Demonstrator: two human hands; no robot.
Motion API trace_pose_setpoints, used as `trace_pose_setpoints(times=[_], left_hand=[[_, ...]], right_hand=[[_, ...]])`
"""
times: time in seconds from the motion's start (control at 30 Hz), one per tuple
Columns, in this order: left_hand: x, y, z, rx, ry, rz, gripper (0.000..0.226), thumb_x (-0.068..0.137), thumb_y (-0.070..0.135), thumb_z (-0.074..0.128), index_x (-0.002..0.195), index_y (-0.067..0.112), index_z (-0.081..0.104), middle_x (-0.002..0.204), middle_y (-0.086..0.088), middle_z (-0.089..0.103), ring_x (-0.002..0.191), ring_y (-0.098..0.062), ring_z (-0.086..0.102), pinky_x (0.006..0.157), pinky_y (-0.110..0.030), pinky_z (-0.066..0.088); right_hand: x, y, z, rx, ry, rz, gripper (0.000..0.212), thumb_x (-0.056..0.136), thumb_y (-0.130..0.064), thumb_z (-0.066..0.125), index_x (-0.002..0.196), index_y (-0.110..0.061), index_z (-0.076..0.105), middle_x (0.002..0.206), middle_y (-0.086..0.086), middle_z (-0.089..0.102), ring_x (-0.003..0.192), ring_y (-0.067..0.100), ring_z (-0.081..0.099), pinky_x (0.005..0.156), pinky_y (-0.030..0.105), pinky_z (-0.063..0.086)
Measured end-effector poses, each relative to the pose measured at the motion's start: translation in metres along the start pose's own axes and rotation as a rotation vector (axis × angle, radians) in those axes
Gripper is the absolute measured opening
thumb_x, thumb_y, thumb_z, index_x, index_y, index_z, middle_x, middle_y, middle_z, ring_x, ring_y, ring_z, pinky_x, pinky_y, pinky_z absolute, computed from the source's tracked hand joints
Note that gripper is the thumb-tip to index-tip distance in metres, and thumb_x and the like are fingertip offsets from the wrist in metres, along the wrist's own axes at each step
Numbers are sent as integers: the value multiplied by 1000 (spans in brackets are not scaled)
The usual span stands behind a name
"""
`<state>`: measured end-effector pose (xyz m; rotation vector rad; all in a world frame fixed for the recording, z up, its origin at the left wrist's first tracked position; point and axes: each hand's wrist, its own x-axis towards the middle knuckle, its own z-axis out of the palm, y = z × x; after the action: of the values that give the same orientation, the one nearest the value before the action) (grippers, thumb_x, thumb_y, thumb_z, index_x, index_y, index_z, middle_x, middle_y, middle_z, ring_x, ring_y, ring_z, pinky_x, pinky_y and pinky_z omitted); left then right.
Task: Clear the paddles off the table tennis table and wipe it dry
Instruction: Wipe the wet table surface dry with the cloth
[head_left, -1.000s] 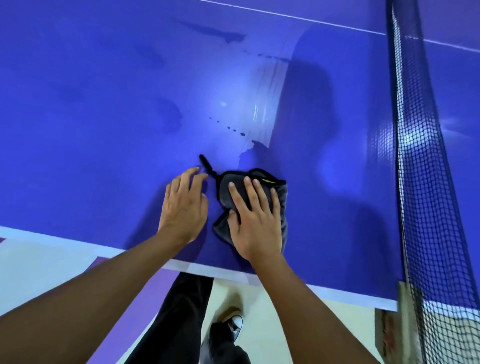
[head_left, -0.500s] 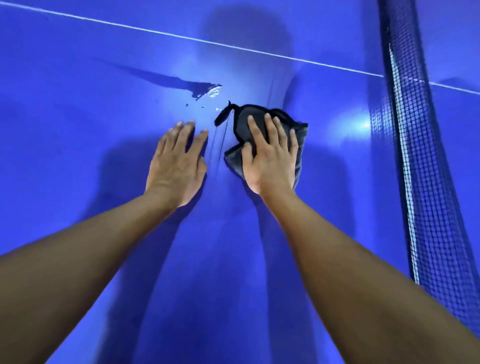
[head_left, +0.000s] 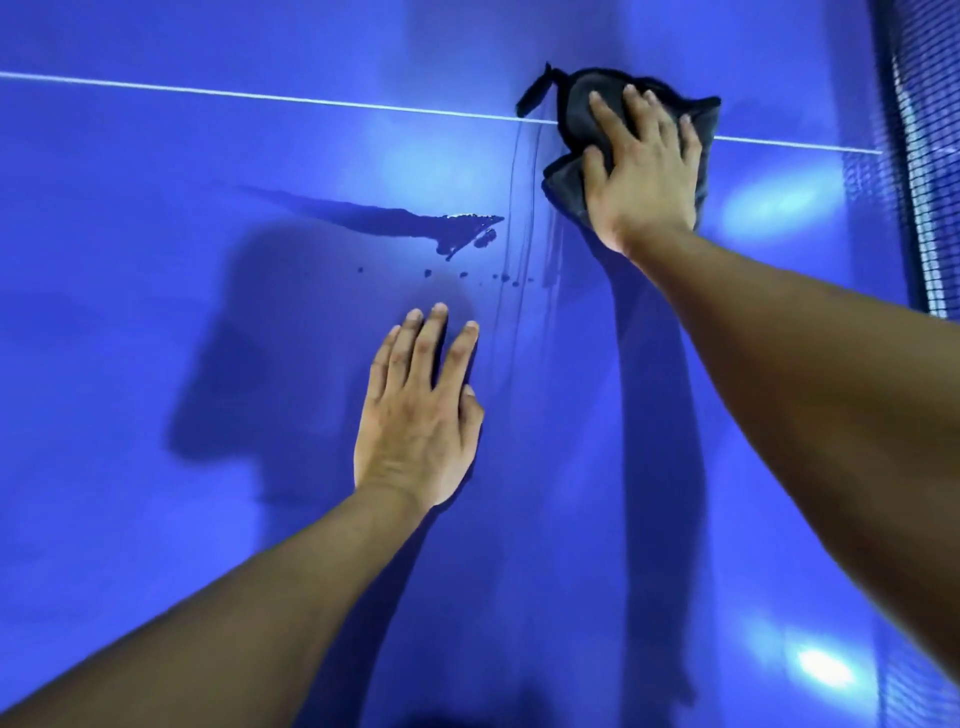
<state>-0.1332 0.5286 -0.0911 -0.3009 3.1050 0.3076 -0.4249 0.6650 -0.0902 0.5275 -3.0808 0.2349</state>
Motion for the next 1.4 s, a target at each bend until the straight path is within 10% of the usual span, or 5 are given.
trace_pose_setpoints(times=[0.63,1.1,1.4], left_hand=[[-20,-19,-7,-352,18,37,42,97,14,41,135,-1,51,149,-16,45,139,-33,40,119,-39,26],[-365,-46,-10,-155,73,-44,49,98,11,43,146,6,46,157,-13,40,147,-33,35,120,-47,30],[-411,-59,-19,-182,41,-114,48,96,19,37,139,7,53,151,-13,46,136,-34,48,110,-47,43]], right_hand=[[-261,-76,6,23,0,-96,64,96,-44,21,158,-34,31,167,2,25,156,18,15,126,51,4],[-605,-142,-4,116,5,-158,61,95,-37,47,155,-28,41,163,6,35,154,23,25,124,54,16],[-661,-146,-7,83,-102,-249,64,95,-40,50,157,-34,36,166,0,29,155,17,22,123,49,22]])
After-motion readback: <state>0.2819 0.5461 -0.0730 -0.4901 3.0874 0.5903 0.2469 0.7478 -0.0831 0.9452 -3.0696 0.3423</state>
